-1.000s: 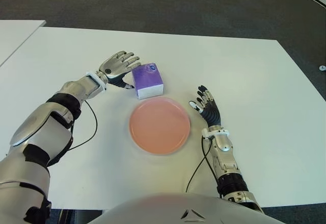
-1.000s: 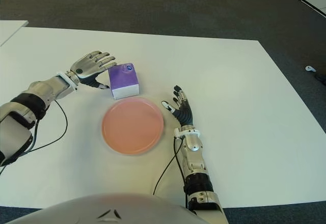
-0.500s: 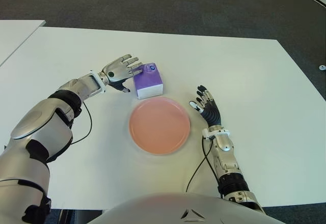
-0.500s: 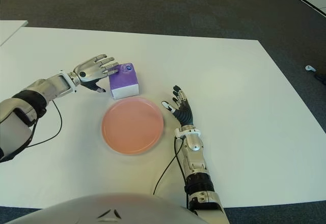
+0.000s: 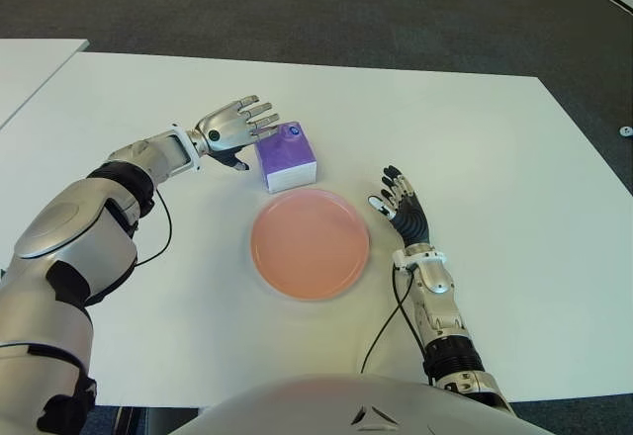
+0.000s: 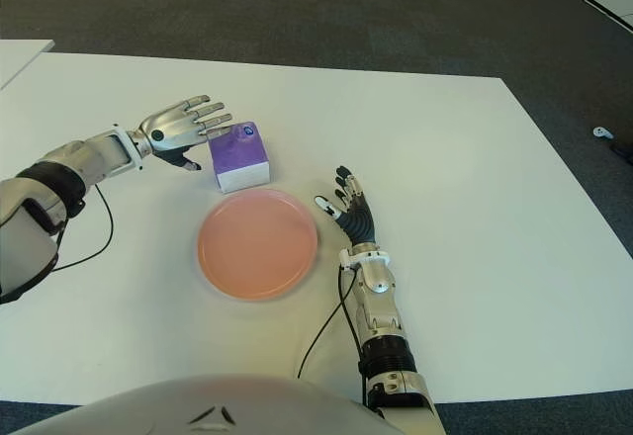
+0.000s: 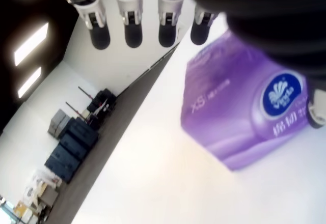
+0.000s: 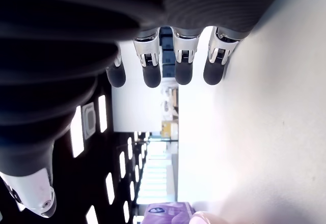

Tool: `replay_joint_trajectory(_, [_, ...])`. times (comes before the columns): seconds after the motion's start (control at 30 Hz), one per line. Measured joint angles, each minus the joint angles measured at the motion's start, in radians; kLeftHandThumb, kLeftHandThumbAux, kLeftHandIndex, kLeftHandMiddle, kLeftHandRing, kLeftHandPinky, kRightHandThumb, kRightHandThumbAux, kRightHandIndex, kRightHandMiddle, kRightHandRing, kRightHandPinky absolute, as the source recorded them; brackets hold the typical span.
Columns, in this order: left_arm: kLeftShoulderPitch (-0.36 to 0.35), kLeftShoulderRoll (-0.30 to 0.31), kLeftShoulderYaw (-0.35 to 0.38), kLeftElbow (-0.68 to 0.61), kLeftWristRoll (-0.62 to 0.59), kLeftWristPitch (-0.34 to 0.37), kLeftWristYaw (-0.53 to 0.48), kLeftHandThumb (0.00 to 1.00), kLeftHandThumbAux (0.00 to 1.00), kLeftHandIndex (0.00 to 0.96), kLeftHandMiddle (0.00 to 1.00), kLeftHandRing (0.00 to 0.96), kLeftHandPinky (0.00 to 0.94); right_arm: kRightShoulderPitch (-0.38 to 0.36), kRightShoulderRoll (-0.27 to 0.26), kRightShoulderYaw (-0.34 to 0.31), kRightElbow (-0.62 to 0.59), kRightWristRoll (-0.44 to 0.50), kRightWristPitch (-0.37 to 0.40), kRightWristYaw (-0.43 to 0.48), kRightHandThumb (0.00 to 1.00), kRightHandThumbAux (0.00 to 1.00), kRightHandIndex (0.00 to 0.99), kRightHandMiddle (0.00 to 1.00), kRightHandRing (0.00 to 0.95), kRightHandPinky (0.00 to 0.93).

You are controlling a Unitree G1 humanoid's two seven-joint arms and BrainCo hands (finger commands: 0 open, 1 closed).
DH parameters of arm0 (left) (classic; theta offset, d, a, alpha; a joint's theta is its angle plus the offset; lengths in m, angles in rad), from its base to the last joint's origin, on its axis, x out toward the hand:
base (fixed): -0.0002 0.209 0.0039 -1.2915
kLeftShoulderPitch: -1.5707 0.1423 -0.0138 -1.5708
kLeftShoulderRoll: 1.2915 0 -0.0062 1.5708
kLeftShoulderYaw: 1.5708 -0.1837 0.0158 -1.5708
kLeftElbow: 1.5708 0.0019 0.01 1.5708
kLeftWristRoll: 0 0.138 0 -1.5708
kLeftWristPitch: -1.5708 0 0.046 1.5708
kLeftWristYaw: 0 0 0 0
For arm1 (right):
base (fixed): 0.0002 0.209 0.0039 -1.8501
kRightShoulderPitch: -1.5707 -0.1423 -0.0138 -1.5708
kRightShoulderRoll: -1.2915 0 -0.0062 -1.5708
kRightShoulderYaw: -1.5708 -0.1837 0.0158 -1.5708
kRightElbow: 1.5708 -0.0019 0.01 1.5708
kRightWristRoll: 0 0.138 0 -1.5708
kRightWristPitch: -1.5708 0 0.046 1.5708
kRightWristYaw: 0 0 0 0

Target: Put the tissue paper into the plate.

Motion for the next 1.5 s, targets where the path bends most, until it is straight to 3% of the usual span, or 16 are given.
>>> replay_joint_trajectory(0.77, [0.009,0.028,-0.013,-0.122,0.003,-0.067,0.156,0.0,0.381,0.0,0.0,0.0,0.0,0.0,0.0,0.004,0.0,-0.003,0.0,0.0,0.0,0.631,0.0,0.0,0.0,0.0])
replay_joint_trajectory(1.27, [0.019,0.029,-0.01,-0.127,-0.004,-0.086,0.177,0.0,0.357,0.0,0.0,0.0,0.0,0.0,-0.006,0.006,0.0,-0.003,0.0,0.009,0.0,0.63,0.0,0.0,0.0,0.0])
replay_joint_trajectory(1.5, [0.059,-0.017,-0.032,-0.026,-0.001,-0.073,0.196,0.0,0.363,0.0,0.0,0.0,0.0,0.0,-0.006,0.007,0.0,-0.003,0.0,0.012,0.0,0.637,0.0,0.0,0.0,0.0])
